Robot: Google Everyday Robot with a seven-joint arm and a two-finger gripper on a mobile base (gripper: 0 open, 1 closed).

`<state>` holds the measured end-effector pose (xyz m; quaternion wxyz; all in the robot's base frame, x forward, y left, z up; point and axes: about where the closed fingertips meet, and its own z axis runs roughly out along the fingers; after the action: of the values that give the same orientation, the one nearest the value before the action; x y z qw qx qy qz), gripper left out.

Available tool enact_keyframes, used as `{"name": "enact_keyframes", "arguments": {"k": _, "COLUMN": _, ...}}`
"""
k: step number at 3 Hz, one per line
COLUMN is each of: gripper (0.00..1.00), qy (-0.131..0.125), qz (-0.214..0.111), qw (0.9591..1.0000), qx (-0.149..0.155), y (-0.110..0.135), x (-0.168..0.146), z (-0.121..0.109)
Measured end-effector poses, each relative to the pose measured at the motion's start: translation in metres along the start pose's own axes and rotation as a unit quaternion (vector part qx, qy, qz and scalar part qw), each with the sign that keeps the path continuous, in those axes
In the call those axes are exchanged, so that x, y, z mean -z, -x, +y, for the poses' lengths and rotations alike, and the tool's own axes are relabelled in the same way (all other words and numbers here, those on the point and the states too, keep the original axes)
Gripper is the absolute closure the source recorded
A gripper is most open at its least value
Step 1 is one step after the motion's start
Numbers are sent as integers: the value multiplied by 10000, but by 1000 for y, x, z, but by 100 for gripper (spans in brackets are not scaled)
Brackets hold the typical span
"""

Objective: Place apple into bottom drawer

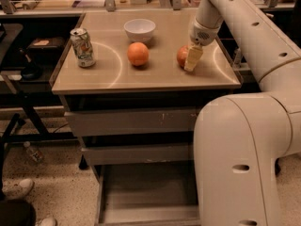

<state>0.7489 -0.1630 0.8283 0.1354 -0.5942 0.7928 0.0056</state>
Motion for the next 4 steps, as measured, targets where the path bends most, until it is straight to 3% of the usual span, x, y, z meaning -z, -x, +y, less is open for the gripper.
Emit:
{"name": "enact_keyframes", "arguments": {"k": 1, "gripper": 89, "qy": -1, "qz": -1, "qw": 10000, "qx": 0, "y": 0, "x": 0, "z": 0}}
{"name": "enact_keyframes", "arguments": {"k": 2, "gripper": 100, "qy": -101, "qz": -79, "qw": 9999, "qx": -12, "y": -1, "x": 11, "z": 3}}
{"name": "enact_keyframes", "arguments": {"k": 3, "gripper": 100, "qy": -374, "qz": -96, "qw": 9988, "qx": -303, "y": -19, "x": 40, "z": 18}}
{"name": "enact_keyframes", "arguments": {"k": 4, "gripper": 100, "qy": -585, "qz": -109, "qw": 9958, "qx": -694, "y": -39, "x": 69, "z": 50}}
